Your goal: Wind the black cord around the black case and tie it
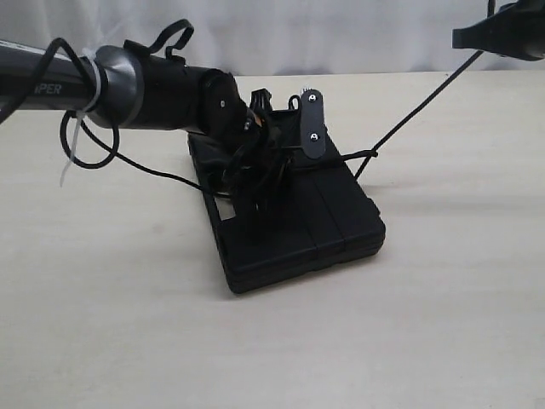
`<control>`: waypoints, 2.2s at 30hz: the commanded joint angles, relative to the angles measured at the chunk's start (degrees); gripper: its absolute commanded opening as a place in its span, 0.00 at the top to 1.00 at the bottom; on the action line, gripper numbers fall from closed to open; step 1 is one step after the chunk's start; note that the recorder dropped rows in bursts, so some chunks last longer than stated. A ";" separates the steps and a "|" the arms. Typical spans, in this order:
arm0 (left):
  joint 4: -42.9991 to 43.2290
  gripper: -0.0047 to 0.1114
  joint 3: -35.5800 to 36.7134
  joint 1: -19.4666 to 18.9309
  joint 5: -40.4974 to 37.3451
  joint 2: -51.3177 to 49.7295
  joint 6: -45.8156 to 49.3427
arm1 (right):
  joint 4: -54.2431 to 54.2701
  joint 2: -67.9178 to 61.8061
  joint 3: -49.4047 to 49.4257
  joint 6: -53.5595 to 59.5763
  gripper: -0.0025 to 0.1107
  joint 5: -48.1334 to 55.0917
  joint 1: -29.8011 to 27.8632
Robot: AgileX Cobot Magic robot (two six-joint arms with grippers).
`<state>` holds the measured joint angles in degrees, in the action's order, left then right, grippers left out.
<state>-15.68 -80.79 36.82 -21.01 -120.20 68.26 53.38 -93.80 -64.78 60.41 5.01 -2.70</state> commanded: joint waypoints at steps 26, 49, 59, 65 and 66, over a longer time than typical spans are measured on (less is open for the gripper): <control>8.60 0.96 0.02 -4.96 -16.14 0.23 -4.02 | 0.16 -3.58 4.61 -3.04 0.94 -5.80 -10.54; 7.26 0.96 0.02 -4.96 -13.19 0.13 -4.02 | 2.00 -13.47 11.18 -1.32 0.88 -12.22 -10.58; 7.45 0.96 0.02 -4.96 -12.63 0.13 -4.14 | 7.23 -11.64 8.48 0.65 0.58 -5.59 -10.58; 7.07 0.96 0.02 -4.96 -11.39 0.13 -4.23 | 0.68 -10.36 -2.24 17.22 0.58 30.38 -7.42; 7.07 0.96 0.02 -4.96 -11.39 0.13 -4.23 | -3.89 -10.36 -2.24 17.09 0.58 30.39 -5.90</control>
<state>-9.60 -81.73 32.51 -31.00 -119.40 64.44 57.65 -104.68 -66.40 74.40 29.90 -11.38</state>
